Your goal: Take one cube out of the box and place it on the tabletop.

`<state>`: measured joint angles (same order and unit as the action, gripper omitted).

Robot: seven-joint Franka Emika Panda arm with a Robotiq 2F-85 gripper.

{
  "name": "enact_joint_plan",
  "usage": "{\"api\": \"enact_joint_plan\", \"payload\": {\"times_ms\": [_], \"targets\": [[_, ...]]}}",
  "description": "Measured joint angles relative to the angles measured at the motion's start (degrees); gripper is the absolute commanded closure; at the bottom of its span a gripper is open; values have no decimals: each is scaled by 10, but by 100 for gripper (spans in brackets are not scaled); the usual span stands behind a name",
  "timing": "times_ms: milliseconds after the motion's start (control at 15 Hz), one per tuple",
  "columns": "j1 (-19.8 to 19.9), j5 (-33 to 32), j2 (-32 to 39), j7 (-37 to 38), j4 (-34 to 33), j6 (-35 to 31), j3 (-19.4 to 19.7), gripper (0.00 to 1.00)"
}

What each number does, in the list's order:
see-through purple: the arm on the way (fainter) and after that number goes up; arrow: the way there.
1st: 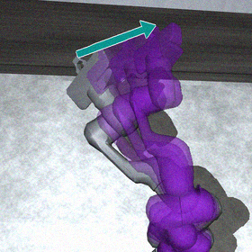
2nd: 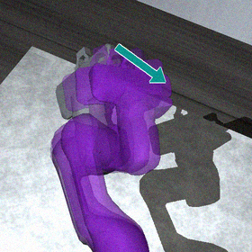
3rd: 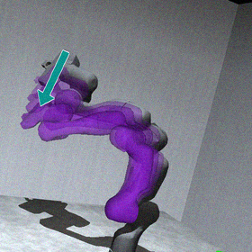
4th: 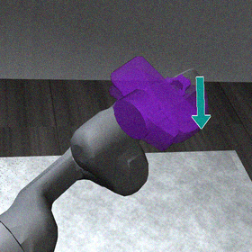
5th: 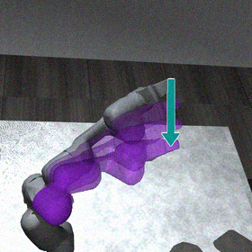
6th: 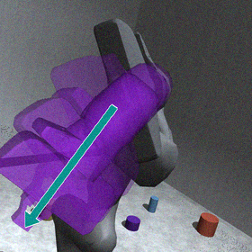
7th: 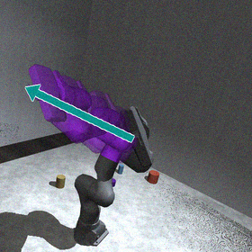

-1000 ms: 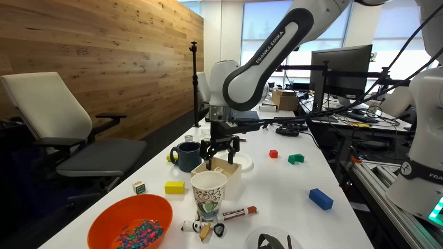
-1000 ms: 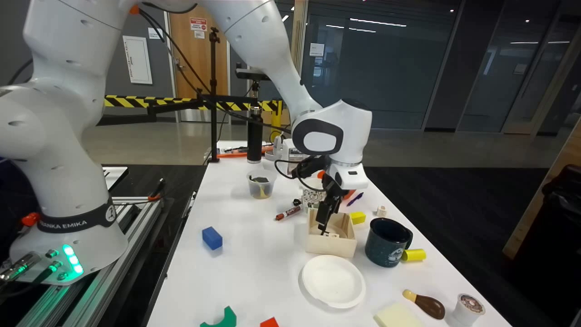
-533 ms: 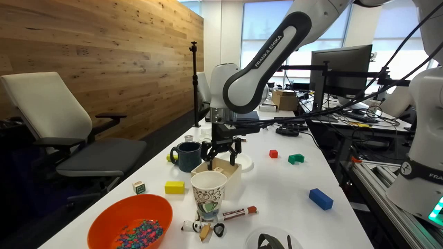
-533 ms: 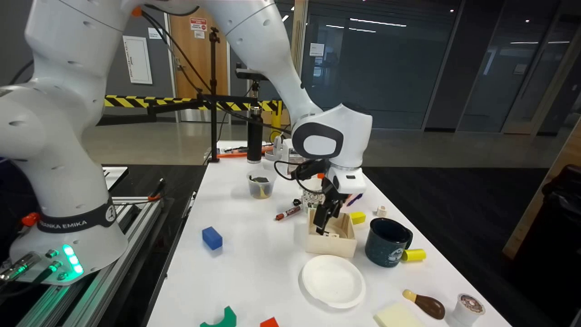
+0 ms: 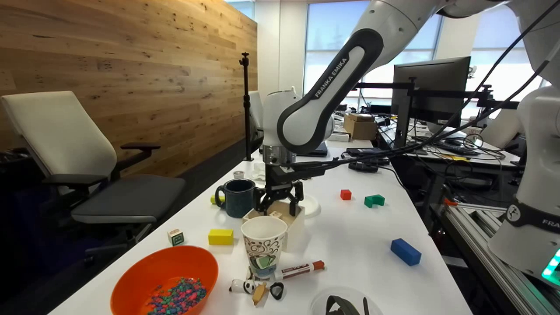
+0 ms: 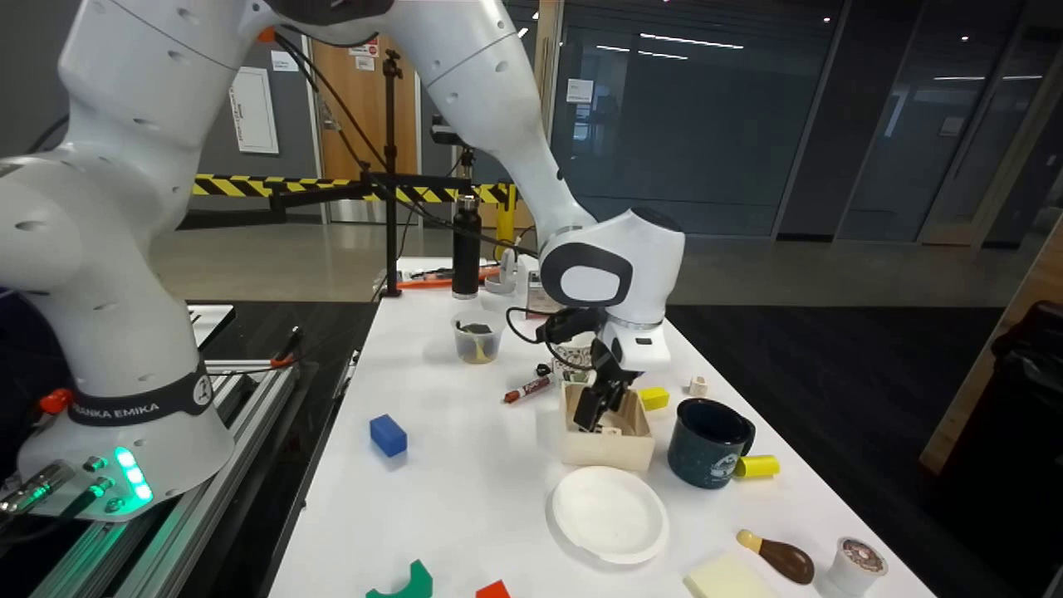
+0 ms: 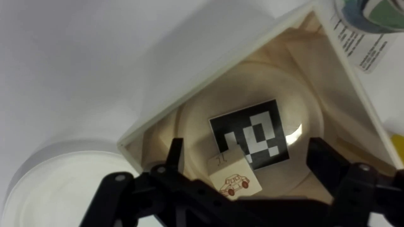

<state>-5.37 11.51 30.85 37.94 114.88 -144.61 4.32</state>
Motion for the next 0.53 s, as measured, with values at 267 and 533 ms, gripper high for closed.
{"api": "enact_joint_plan", "payload": {"times_ms": [267,533], "targets": [[7,4,13,3,-17,0,0,0],[18,11,18,4,-21,0,1,0]]}}
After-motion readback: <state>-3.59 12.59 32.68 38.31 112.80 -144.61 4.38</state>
